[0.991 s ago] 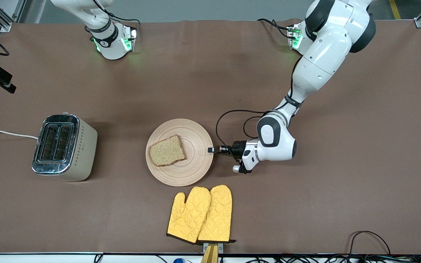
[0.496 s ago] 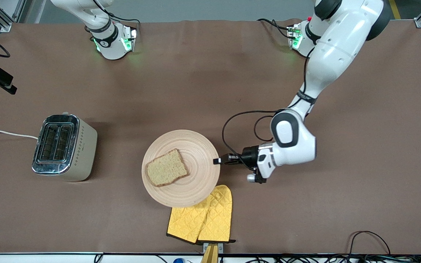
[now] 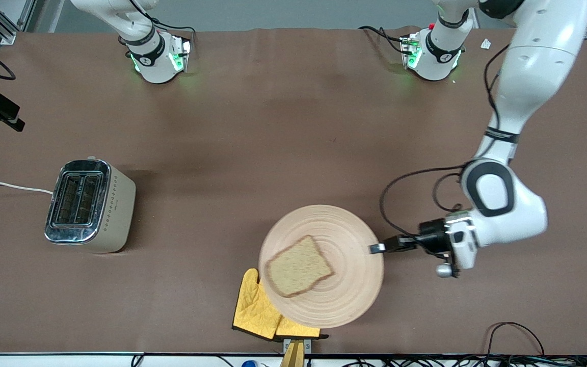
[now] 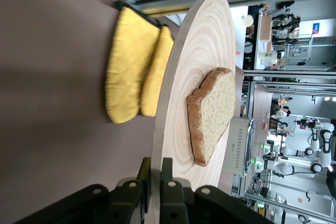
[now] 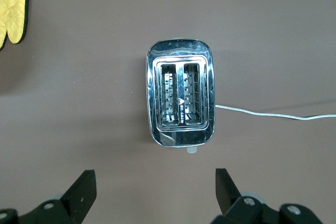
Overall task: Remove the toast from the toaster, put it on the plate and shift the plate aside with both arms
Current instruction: 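Slide the plate with bread away from the toaster using the left gripper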
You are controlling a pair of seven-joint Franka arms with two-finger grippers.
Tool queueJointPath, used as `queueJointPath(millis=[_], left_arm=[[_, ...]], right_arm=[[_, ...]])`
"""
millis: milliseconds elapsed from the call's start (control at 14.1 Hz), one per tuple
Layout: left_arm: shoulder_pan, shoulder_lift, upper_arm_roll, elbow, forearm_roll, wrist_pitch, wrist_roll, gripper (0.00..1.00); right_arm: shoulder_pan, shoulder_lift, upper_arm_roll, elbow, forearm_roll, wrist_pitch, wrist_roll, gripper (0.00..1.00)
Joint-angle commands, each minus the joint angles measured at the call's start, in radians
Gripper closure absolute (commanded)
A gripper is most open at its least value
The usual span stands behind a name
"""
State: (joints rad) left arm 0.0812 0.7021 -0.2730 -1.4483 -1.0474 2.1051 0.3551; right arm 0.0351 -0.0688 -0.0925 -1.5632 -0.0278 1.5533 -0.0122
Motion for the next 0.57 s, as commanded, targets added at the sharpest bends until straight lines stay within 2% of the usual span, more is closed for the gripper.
queueJointPath(millis=[0, 496], left_arm=[[0.122, -0.032, -0.015, -0.02, 0.039, -0.158, 0.019, 1.0], [0.369, 0.046, -0.012, -0.033, 0.205, -0.41, 0.26, 1.0]], right_arm=[[-0.015, 0.003, 0.016, 0.011, -0.018, -0.01, -0.008, 0.0], [-0.014, 0.001, 0.016, 0.009, -0.018, -0.01, -0.002, 0.0]])
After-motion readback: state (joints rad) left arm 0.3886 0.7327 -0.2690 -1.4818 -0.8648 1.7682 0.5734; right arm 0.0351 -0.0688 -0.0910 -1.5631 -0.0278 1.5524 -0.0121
